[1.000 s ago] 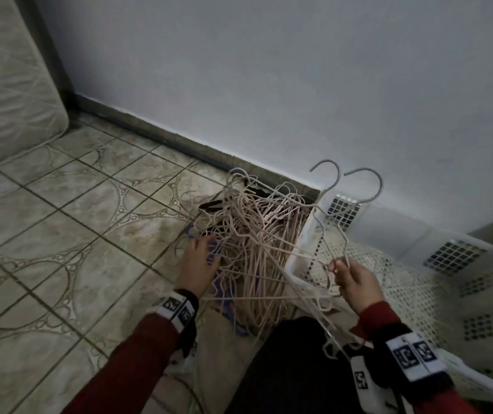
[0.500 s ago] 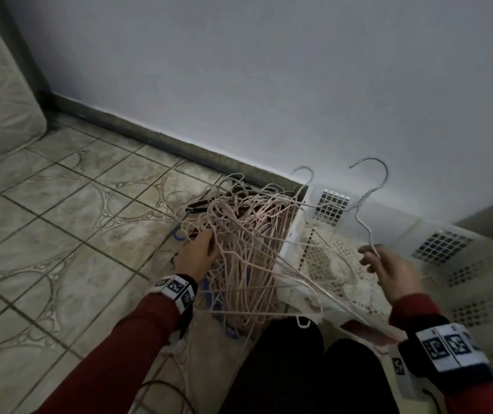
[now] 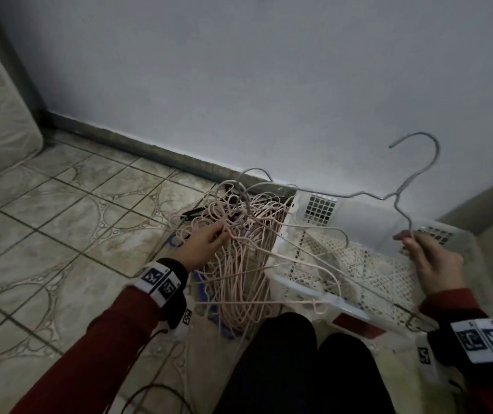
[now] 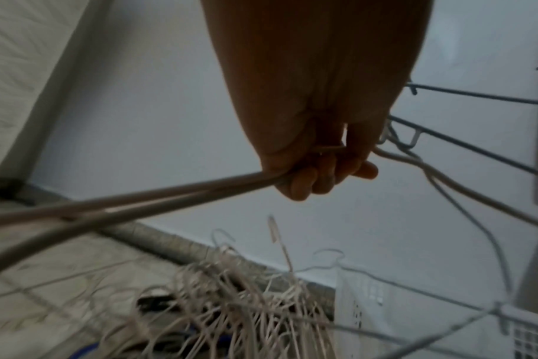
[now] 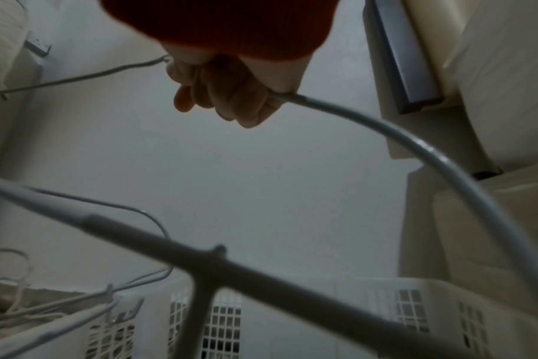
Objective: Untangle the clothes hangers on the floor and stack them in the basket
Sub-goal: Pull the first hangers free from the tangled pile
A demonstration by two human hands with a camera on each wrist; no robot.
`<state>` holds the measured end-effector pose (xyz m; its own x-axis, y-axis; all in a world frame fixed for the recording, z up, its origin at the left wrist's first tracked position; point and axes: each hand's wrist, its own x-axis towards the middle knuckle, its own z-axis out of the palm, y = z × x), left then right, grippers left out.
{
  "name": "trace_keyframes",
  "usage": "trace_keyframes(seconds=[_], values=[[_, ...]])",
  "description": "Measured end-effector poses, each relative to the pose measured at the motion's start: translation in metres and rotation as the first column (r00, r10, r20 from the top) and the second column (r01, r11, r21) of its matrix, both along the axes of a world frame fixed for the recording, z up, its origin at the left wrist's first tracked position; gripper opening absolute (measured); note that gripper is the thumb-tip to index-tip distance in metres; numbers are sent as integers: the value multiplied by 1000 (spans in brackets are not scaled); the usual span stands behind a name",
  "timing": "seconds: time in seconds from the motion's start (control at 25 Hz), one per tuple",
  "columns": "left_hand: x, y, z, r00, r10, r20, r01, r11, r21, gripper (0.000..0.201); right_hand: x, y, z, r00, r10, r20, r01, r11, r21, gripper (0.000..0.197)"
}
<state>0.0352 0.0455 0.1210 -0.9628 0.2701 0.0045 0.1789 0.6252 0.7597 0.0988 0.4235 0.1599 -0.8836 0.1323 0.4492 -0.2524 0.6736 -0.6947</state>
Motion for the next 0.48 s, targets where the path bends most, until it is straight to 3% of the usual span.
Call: trace_keyframes(seconds=[0.08, 0.2, 0.24, 0.36, 0.48], values=[[2, 6, 18, 996, -85, 15, 85, 995, -45, 17, 5, 8, 12, 1000, -3, -24, 3, 1000, -2, 41], [5, 14, 48, 984, -174, 40, 176, 984, -38, 12, 13, 20, 25, 997, -26, -67, 27, 999, 22, 37], [4, 15, 55, 982, -187, 30, 188, 982, -28, 14, 17, 25, 26, 996, -36, -84, 36, 999, 7, 39], [3, 20, 76, 973, -220, -74, 219, 975, -29, 22, 26, 38, 23, 990, -100, -96, 96, 995, -40, 74], [1, 34, 87, 954, -249, -169, 242, 968, -62, 8, 29, 50, 17, 994, -106, -25, 105, 994, -37, 68]])
